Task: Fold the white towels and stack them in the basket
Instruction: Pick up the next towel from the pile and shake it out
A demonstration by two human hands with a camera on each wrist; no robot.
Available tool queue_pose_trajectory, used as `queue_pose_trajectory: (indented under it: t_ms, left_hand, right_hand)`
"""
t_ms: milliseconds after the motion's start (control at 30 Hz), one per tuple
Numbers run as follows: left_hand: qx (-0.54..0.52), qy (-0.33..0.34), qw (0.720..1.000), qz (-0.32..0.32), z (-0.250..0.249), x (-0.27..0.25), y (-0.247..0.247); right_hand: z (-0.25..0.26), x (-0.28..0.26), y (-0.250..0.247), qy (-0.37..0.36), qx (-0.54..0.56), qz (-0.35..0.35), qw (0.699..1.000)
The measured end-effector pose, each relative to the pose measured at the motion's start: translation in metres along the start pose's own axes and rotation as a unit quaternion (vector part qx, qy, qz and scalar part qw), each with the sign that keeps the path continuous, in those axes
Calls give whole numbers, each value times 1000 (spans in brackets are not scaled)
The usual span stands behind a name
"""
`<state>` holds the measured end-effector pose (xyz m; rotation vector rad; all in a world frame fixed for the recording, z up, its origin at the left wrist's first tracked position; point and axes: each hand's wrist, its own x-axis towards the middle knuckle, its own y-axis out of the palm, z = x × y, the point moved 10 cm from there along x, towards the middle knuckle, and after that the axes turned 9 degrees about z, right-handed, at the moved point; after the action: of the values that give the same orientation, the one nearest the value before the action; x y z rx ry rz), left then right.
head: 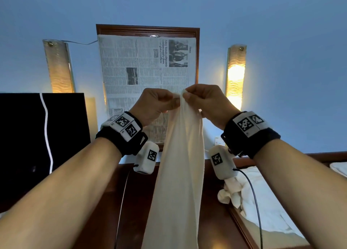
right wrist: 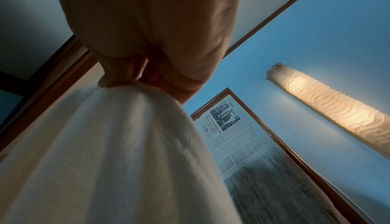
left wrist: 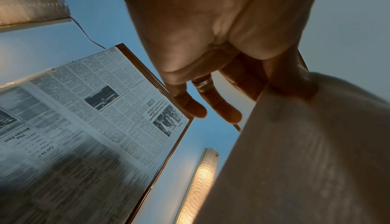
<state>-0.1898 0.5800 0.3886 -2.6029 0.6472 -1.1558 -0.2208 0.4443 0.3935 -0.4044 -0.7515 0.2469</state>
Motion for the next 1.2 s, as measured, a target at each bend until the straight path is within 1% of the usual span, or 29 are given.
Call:
queue_pose_trajectory:
  t_ms: [100, 233, 300, 367, 467, 533, 600, 633, 700, 833, 867, 933, 1000, 1067, 1133, 1200]
  left_hand:
    - [-13, -7, 1000, -3, 1, -6, -7]
    - [-26, -16, 999, -19, 7, -10, -20]
    - [-11, -30, 999, -25, 12, -13, -25]
    - [4, -51, 998, -31, 19, -18, -28]
    - [1, -104, 994, -15, 33, -31, -21]
    - [-45, -141, 989, 14, 45, -41, -4]
    - [-113, -171, 979, 25, 55, -50, 13]
    - [-130, -174, 976, 25, 58, -52, 19]
    - [-114, -169, 979, 26, 62, -52, 27]
    - [-52, -170, 983, 41, 62, -43, 41]
    - [-24, -163, 986, 35, 59, -38, 43]
    - [27, -137, 990, 5, 48, -28, 43]
    - [48, -115, 992, -28, 41, -18, 46]
    - [67, -107, 991, -55, 41, -11, 44]
    - [83, -110, 987, -78, 44, -9, 39]
    - [101, -123, 982, -97, 50, -11, 31]
  right_hand:
    - [-6, 1, 16, 27, 54, 31, 998]
    - [-13, -1, 46, 58, 144, 103, 982]
    - [-17, -2, 55, 68, 159, 108, 979]
    - [-20, -2, 58, 73, 153, 89, 982]
    - [-32, -2, 51, 88, 121, 43, 988]
    - [-40, -3, 43, 96, 93, 14, 991]
    - [-43, -5, 33, 88, -13, -17, 996]
    - [-41, -6, 29, 78, -67, -29, 994]
    - [-37, -8, 24, 58, -118, -45, 990]
    - [-37, -12, 14, 47, -166, -35, 984]
    - [-37, -14, 8, 47, -173, -41, 983]
    - [-39, -20, -5, 46, -167, -65, 983]
    - [-54, -35, -13, 58, -117, -78, 988]
    - [-86, -58, -9, 98, -68, -58, 991]
    - [-128, -89, 3, 158, -76, -16, 984]
    - [-174, -127, 14, 228, -118, 35, 966]
